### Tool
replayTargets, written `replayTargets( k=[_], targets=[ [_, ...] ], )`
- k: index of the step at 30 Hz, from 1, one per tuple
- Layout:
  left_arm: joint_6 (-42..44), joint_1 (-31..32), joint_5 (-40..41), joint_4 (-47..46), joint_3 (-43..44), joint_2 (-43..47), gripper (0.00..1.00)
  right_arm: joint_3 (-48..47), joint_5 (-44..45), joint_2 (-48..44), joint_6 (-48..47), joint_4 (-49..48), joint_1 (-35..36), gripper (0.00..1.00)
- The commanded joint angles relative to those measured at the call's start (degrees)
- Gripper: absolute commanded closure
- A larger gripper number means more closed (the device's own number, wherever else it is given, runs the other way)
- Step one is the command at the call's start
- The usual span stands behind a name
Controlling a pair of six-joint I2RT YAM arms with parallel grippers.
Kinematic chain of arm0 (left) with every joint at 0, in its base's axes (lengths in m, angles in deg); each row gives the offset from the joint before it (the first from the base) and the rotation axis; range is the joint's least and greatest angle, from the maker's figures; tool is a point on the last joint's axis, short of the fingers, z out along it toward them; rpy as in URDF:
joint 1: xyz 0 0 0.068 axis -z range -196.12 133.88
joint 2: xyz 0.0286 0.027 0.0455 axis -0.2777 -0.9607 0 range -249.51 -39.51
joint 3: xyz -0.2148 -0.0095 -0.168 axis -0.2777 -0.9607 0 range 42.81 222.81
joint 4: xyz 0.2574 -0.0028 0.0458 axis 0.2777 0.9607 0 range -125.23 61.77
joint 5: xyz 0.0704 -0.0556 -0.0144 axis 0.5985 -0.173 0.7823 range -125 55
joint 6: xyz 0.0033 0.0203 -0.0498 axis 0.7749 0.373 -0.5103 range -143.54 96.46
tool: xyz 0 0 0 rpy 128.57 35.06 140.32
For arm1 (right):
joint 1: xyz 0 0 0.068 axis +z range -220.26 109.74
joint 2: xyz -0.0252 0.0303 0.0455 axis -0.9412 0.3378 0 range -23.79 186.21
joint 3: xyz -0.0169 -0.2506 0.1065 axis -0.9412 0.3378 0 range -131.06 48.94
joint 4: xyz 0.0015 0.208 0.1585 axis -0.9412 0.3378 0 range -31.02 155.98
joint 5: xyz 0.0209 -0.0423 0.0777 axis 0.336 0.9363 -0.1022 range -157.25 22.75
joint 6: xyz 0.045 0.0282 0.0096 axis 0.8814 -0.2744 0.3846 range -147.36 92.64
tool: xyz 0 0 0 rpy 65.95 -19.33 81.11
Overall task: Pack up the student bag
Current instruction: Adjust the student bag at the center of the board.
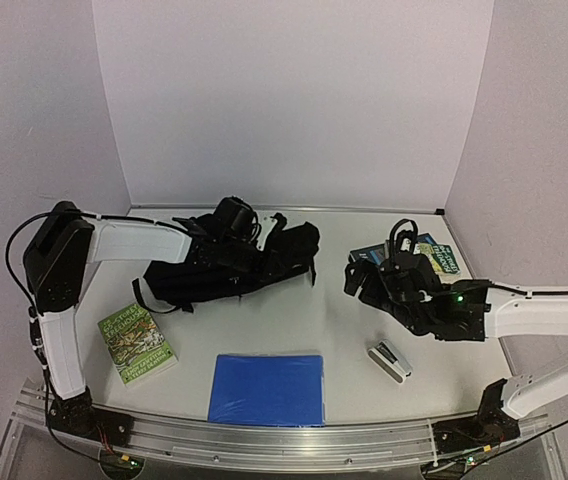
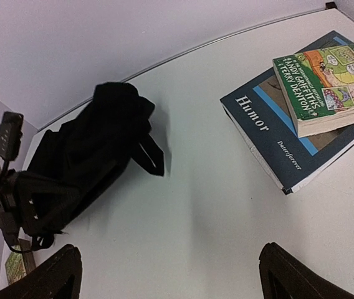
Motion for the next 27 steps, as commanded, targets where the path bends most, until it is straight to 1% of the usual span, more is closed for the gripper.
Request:
replayTargets(
  k=[1, 3, 5, 7, 10, 12, 17, 22, 25, 27],
  targets=[
    [-6.6, 0.6, -8.6, -7.2, -1.1, 2.0, 0.63, 0.6, 2.9, -1.9, -0.4, -0.4, -0.1, 0.02],
    [-8.7, 0.6, -11.0, -7.7, -2.2, 3.7, 0.41, -0.1, 3.1, -1.4, -2.0, -0.2, -0.1, 0.02],
    [-10.3, 0.5, -11.8, -7.1, -3.4, 6.3, 0.29, -1.0, 3.1, -0.7, -3.8, 0.2, -0.1, 0.02],
    [-11.9, 0.4, -10.4, -5.5, -4.4, 9.6, 0.21, -2.5, 2.8, 0.4, -5.6, 0.4, -0.1, 0.02],
    [-13.9, -0.9, -8.2, -1.0, -5.0, 13.2, 0.15, -4.7, 1.2, 2.7, -8.0, 0.5, -0.1, 0.02],
    [-16.9, -3.7, -8.1, 1.2, -6.1, 14.8, 0.14, -6.9, -0.9, 5.3, -9.0, 0.5, -0.4, 0.02],
    [-24.5, -14.1, -6.7, 3.7, -12.7, 18.9, 0.13, -12.4, -10.4, 12.9, -11.7, -0.3, -2.4, 0.02],
    [-28.1, -23.9, -7.7, 4.9, -20.9, 24.4, 0.11, -15.8, -21.6, 20.9, -11.6, -2.2, -6.6, 0.02],
    [-29.4, -29.6, -9.4, 5.1, -25.1, 28.6, 0.08, -16.6, -26.9, 23.8, -12.2, -5.3, -9.2, 0.02],
    [-30.4, -32.4, -10.2, 5.8, -26.8, 31.1, 0.07, -16.9, -30.0, 25.3, -12.6, -7.5, -11.6, 0.03]
  ],
)
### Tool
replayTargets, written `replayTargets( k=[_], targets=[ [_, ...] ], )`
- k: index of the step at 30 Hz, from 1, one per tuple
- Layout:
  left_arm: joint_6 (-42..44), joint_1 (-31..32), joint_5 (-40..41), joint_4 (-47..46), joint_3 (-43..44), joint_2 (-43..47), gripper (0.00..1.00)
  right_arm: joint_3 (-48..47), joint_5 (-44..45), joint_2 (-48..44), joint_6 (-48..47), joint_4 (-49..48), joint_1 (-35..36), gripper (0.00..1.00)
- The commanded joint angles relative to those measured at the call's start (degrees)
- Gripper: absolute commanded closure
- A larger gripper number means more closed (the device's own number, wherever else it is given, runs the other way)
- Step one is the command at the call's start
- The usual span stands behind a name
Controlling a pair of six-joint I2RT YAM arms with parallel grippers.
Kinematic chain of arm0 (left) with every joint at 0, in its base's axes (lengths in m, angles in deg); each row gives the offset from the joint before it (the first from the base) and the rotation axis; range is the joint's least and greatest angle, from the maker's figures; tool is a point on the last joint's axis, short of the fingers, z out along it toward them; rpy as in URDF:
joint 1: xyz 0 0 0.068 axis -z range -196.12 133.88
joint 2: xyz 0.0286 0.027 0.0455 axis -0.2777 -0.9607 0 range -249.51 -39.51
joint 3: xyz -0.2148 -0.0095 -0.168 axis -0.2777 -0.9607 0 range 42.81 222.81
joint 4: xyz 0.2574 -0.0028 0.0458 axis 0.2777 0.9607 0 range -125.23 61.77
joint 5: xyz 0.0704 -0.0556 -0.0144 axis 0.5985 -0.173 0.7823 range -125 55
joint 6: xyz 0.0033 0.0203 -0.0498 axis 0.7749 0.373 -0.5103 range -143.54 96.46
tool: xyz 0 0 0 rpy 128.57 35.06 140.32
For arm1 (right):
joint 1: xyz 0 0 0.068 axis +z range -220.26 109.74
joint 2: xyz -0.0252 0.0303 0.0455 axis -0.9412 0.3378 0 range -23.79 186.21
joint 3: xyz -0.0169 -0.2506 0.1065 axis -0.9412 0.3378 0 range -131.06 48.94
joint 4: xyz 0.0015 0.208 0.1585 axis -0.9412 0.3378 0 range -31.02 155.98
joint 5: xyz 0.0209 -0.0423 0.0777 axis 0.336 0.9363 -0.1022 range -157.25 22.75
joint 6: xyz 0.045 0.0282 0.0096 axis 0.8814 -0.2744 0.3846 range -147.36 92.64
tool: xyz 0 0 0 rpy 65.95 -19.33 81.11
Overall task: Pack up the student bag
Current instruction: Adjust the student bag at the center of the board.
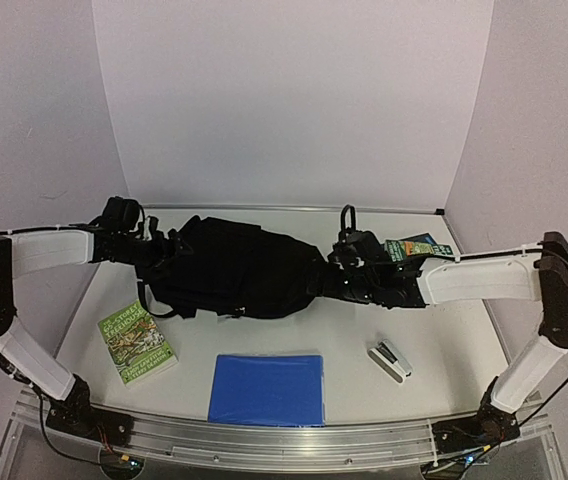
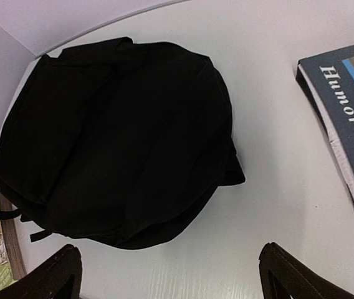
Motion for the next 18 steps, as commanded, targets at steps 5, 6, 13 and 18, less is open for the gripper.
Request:
replayTargets(
  k=[5, 6, 13, 18],
  targets=[
    [-4.5, -7.7, -2.7, 2.6, -7.6, 12.3, 0.03, -5.3, -15.2, 8.0, -2.4, -7.7, -7.9, 0.07],
    [-4.8, -8.2, -2.8, 2.8, -8.6, 13.0, 0.03, -6.3, -15.5, 9.2, -2.6, -7.7, -8.3, 0.08],
    [-6.0, -8.6, -1.1, 3.3, -12.8, 16.4, 0.03, -10.5, -17.5, 16.1, -3.8, -7.9, -9.1, 0.3],
    [-4.7, -8.7, 2.1, 5.0, -13.9, 14.5, 0.03, -8.3, -16.8, 15.9, -2.5, -7.8, -9.1, 0.73]
  ],
)
